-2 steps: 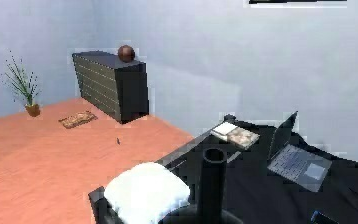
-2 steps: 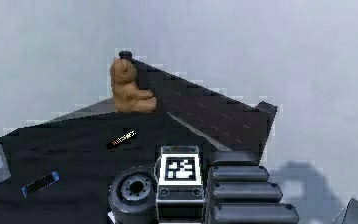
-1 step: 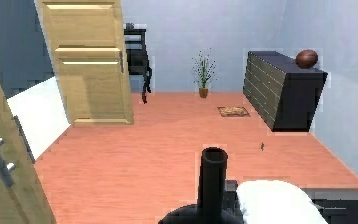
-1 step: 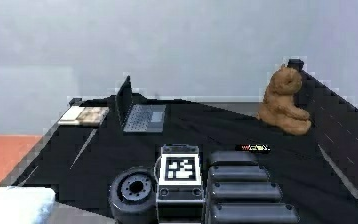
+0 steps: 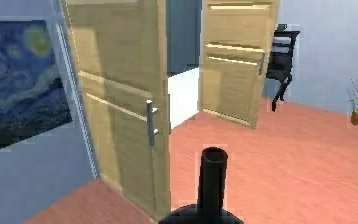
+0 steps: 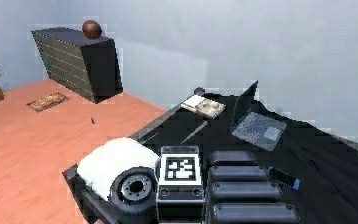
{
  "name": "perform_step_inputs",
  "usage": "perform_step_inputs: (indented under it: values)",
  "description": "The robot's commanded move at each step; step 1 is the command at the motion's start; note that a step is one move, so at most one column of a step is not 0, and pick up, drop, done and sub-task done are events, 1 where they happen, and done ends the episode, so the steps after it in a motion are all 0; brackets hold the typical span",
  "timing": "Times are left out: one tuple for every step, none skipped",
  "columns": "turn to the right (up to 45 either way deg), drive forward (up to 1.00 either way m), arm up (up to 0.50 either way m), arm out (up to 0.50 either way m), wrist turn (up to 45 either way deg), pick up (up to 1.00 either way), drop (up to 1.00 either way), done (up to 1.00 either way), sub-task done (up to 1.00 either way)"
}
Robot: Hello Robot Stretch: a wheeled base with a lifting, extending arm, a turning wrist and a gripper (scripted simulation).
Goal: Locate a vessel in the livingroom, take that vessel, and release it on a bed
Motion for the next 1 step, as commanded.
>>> perform_step_inputs:
  values:
    - [45.0, 0.00, 0.00, 0.00, 0.0, 0.00, 0.00, 0.00, 0.00]
